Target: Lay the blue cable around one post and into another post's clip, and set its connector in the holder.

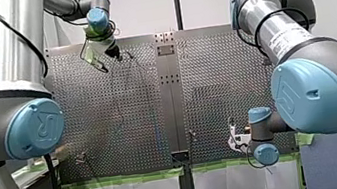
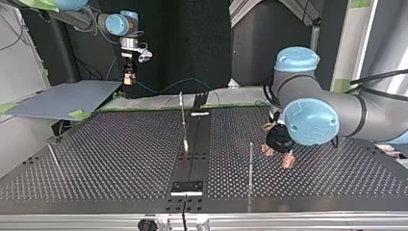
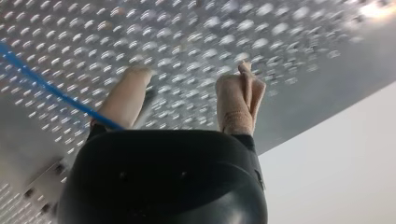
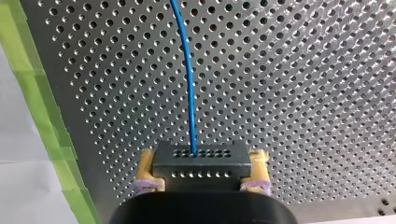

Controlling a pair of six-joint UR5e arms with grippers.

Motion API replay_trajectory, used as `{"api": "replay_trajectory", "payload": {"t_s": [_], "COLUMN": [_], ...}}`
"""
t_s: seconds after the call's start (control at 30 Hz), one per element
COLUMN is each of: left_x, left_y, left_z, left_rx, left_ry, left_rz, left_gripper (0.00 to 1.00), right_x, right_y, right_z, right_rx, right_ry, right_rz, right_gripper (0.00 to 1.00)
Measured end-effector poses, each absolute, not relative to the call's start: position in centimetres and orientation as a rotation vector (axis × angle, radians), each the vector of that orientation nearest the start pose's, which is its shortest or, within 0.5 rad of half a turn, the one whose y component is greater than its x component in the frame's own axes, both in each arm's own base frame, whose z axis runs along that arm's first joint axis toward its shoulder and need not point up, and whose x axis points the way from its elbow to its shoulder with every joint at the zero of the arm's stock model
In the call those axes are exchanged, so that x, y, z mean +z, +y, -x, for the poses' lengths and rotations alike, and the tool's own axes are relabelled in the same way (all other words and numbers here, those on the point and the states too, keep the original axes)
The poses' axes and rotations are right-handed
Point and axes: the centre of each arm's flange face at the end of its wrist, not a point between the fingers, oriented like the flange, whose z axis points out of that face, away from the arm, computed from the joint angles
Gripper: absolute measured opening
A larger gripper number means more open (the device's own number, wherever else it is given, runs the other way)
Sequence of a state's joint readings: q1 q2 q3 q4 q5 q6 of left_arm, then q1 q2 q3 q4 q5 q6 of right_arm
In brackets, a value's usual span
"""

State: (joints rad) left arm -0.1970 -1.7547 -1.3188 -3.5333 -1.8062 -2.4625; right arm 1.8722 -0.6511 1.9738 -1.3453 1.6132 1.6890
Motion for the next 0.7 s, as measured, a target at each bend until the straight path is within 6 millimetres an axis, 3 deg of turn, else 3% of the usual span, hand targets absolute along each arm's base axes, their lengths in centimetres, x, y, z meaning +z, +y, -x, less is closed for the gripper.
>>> {"api": "replay_trajectory", "payload": {"t_s": [0.27, 0.7], "left_x": [48.2, 45.9], "left_y": [-18.2, -18.4], "left_z": [-51.2, -55.4], "left_rx": [-0.432, -0.483], "left_ry": [1.669, 1.671], "left_rz": [0.848, 0.833], "left_gripper": [1.0, 1.0], "right_x": [-5.8, -5.7], "right_y": [-47.3, -47.4], "right_z": [-28.3, -28.3], "right_rx": [1.497, 1.497], "right_ry": [-1.158, -1.154], "right_rz": [-1.334, -1.334], "right_gripper": [0.0, 0.0]}}
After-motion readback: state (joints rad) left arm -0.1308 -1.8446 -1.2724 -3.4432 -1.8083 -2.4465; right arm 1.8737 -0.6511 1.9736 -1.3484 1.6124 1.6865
